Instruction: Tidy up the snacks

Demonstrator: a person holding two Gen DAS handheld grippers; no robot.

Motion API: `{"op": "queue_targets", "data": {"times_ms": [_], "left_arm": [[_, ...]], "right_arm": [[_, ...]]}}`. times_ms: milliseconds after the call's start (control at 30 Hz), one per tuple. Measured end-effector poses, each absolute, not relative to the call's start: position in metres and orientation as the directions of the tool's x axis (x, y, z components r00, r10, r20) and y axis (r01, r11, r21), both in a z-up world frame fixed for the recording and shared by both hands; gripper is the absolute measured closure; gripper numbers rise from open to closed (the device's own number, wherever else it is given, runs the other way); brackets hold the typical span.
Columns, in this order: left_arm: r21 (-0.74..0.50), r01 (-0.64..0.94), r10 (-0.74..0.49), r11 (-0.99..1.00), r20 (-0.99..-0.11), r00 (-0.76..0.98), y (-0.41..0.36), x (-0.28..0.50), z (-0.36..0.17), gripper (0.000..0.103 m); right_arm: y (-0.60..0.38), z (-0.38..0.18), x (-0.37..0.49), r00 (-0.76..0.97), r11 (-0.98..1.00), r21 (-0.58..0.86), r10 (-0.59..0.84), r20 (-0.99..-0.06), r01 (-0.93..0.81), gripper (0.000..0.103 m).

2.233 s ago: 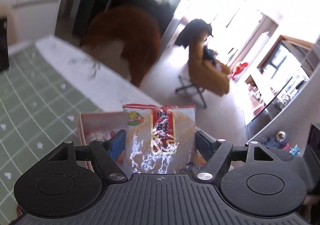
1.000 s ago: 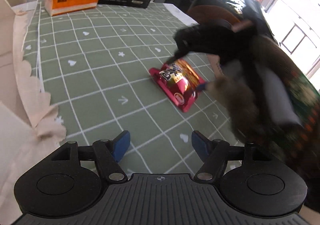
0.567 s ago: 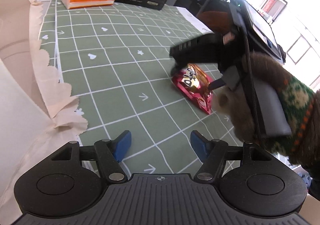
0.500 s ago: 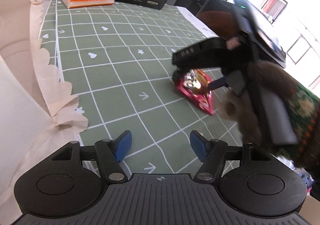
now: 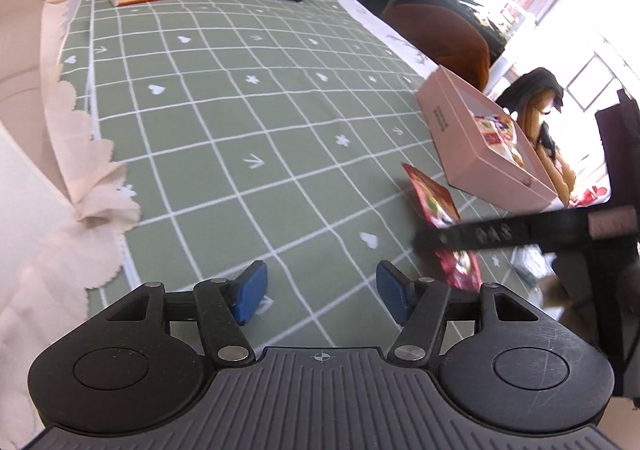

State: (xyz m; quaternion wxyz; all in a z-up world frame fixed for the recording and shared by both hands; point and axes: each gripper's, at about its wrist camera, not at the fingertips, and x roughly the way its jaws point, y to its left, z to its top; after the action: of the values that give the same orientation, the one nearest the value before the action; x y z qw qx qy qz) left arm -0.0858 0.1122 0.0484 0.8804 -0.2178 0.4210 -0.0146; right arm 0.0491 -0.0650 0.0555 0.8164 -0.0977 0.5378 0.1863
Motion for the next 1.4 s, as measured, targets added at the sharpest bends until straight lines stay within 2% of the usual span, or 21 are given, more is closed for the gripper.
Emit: {"op": "queue_targets", "data": {"times_ms": [100,233,333,400,533,567,600,667,800,1000,1267,1400], "left_arm": [[-0.393,-0.144,-0.219,0.908,-0.739,0.637,0.102,-0.085,0.049,0.037],[-0.387,-0.125,-0.231,0.914,-0.746,0.625,0.087,-0.083,0.048,0.037],[-0.381,-0.102,-0.24,0.919,-0.747,0.62,0.074,-0.082,0.051,0.037],[-0.377,-0.081,-0.25,0.923,-0.746,0.617,0.064,-0.08,0.053,0.038],[-0.379,-0.01,-0.297,0.925,-0.741,0.603,0.038,-0.076,0.06,0.046],[-0.382,0.015,-0.315,0.924,-0.739,0.595,0.031,-0.075,0.062,0.047],[-0.387,0.04,-0.336,0.921,-0.739,0.584,0.024,-0.075,0.063,0.048],[-0.401,0.08,-0.374,0.913,-0.741,0.558,0.012,-0.075,0.062,0.051],[-0.414,0.119,-0.413,0.902,-0.754,0.511,-0.008,-0.069,0.054,0.053],[-0.378,0.102,-0.376,0.92,-0.781,0.498,-0.02,-0.047,0.039,0.053],[-0.367,0.032,-0.328,0.93,-0.782,0.53,0.005,-0.037,0.041,0.055],[-0.392,0.03,-0.35,0.919,-0.781,0.516,0.008,-0.043,0.045,0.055]], "right_arm": [[-0.089,0.056,0.037,0.353,0.912,0.051,0.208,-0.912,-0.407,0.039],[-0.124,0.062,0.032,0.311,0.901,0.162,0.301,-0.901,-0.403,0.037],[-0.149,0.074,0.035,0.383,0.913,0.169,0.316,-0.868,-0.37,0.031],[-0.167,0.081,0.041,0.446,0.934,0.162,0.299,-0.844,-0.32,0.025],[-0.206,0.076,0.068,0.522,0.979,0.113,0.186,-0.832,-0.169,0.026],[-0.214,0.072,0.077,0.528,0.987,0.086,0.146,-0.837,-0.136,0.034],[-0.22,0.065,0.086,0.515,0.991,0.062,0.116,-0.849,-0.121,0.057],[-0.231,0.052,0.098,0.473,0.993,0.046,0.092,-0.876,-0.109,0.071],[-0.24,0.046,0.094,0.452,0.991,0.093,0.127,-0.883,-0.097,0.07],[-0.239,0.047,0.062,0.43,0.982,0.145,0.183,-0.884,-0.12,0.069],[-0.222,0.046,0.029,0.344,0.937,0.327,0.349,-0.872,-0.122,0.069],[-0.224,0.055,0.02,0.373,0.942,0.297,0.335,-0.865,-0.156,0.066]]}}
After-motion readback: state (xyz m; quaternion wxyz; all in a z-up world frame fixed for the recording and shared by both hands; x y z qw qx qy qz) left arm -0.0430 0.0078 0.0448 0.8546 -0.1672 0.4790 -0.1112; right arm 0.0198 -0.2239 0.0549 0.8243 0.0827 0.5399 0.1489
